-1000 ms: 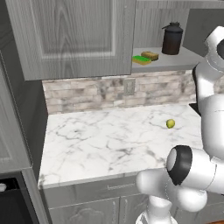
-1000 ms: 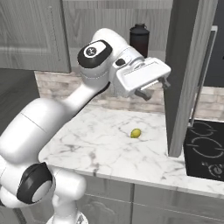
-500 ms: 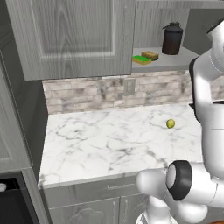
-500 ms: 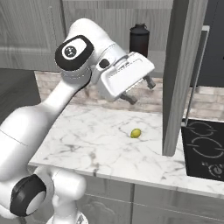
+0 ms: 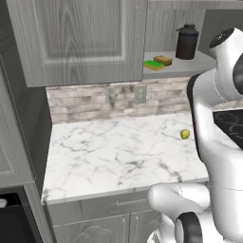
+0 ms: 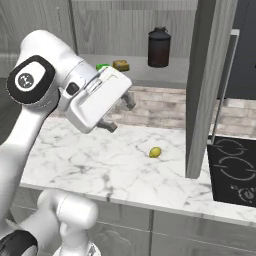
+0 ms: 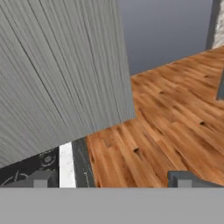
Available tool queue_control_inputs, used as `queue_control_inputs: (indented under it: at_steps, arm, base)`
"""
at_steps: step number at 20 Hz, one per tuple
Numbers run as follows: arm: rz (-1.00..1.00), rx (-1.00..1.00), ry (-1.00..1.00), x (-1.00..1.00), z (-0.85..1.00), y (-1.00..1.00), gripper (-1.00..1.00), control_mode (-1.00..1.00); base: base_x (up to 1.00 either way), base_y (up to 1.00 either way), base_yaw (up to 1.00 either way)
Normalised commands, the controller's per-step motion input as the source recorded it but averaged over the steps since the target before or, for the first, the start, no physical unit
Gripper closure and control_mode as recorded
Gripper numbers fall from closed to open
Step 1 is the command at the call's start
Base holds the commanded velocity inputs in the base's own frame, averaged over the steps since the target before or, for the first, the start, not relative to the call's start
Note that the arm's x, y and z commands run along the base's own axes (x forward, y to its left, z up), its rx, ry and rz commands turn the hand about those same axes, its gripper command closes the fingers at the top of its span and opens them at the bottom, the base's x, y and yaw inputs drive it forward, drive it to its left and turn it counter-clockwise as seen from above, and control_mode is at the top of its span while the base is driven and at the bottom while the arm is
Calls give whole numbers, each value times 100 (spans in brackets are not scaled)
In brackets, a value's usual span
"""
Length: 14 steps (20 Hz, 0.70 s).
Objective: Pick the sponge and sponge from the cabinet and place them on the counter.
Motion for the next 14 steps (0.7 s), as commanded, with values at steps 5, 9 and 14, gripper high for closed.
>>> queue_control_inputs:
  at_steps: [5,9,14]
  arm:
    - [28,0,0,-33,-28,57,-100,-100]
    - [31,4,0,-21,-25,47,-100,-100]
    - [36,5,0,-12,-15,33,-100,-100]
  base:
    - [0,0,0]
    - [0,0,0]
    - [0,0,0]
